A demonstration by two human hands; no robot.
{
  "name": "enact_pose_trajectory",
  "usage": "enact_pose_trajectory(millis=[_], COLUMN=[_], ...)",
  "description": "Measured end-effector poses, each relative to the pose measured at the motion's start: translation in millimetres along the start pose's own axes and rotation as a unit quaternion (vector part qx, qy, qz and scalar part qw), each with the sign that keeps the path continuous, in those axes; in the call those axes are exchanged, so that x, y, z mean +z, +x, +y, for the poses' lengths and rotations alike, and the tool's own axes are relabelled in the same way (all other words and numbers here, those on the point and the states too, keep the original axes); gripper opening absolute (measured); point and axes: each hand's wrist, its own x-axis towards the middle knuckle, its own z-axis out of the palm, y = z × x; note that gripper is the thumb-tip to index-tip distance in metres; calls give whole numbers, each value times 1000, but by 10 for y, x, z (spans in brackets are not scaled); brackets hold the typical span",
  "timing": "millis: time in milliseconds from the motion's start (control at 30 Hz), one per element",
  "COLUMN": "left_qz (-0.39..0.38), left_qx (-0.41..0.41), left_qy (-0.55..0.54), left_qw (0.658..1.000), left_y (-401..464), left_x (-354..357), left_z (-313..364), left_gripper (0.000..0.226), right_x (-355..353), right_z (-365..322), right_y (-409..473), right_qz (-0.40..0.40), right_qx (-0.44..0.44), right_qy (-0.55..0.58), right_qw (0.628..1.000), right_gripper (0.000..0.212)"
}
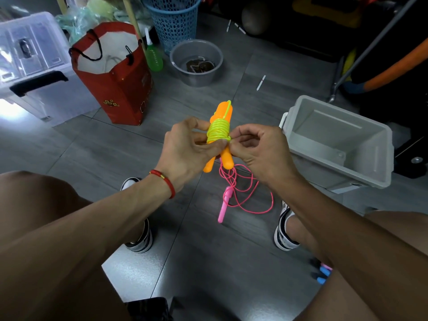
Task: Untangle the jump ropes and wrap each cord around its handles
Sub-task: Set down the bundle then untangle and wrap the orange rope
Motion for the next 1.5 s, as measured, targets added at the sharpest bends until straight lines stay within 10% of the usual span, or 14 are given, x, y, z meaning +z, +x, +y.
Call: enact_pose_trajectory(millis=[1500], left_qz=[-64], left_qx=[-15], left_qy=[-225], left_qw=[972], left_y=[101], left_x=[25], left_z=[98], left_gripper=[42], right_x=[-74], right_z=[-71], right_y=[-30], right_qz=[-8], right_qx=[-210], right_qy=[-192], right_qw=[959], right_gripper=[9])
